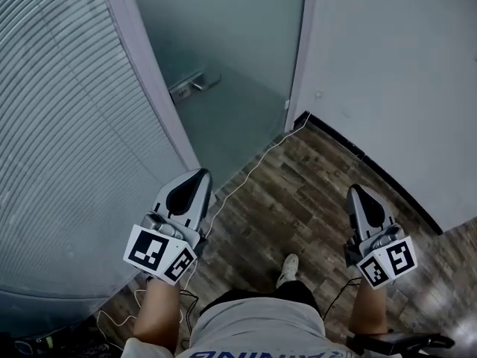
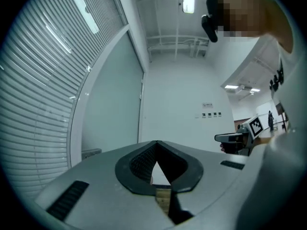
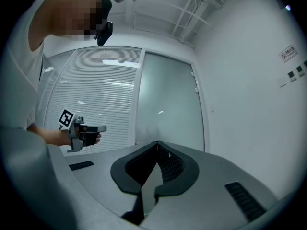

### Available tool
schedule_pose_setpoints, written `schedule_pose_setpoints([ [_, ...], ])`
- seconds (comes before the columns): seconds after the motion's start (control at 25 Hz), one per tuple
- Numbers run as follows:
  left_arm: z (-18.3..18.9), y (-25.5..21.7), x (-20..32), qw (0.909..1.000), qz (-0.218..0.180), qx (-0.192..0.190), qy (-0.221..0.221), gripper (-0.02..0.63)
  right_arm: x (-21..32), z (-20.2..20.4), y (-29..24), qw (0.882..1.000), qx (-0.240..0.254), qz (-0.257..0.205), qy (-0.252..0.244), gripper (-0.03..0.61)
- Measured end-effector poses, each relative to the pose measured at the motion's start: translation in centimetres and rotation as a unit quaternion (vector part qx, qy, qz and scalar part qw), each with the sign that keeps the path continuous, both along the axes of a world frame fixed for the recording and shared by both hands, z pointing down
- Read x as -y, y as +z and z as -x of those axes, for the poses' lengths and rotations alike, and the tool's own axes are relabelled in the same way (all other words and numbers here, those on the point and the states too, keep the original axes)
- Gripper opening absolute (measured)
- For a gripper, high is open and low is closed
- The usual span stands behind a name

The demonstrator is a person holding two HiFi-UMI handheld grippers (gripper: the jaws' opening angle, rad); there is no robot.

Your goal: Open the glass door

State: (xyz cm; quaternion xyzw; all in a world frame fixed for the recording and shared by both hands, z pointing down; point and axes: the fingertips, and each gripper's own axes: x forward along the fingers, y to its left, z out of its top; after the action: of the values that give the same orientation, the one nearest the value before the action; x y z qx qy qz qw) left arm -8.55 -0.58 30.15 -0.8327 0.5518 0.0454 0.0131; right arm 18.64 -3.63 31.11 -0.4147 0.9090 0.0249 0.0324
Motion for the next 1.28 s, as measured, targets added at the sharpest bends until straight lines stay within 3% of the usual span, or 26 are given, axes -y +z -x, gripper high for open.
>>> schedule_pose_setpoints([
  [0.28,-2.1,0.7,7.1,0.9975,0.006,-0.003,-0.07,-0.002,10.8,-2.1,1.1,0.998,0.003,0.014,-0.061,0.002],
  [0.6,-2.5,1.4,12.0,0.9878,0.012,-0.006,-0.155,-0.002,20.3,-1.1,2.0,0.989,0.012,0.023,-0.145,0.002],
  [0.88,-0.9,2.1,14.1,0.9796,0.032,-0.013,-0.198,-0.002,24.1,2.3,3.4,0.977,0.013,0.037,-0.209,0.002],
  [1.28,2.8,3.5,18.2,0.973,0.026,-0.038,-0.226,-0.002,28.5,7.1,4.3,0.967,-0.012,0.038,-0.253,0.002],
])
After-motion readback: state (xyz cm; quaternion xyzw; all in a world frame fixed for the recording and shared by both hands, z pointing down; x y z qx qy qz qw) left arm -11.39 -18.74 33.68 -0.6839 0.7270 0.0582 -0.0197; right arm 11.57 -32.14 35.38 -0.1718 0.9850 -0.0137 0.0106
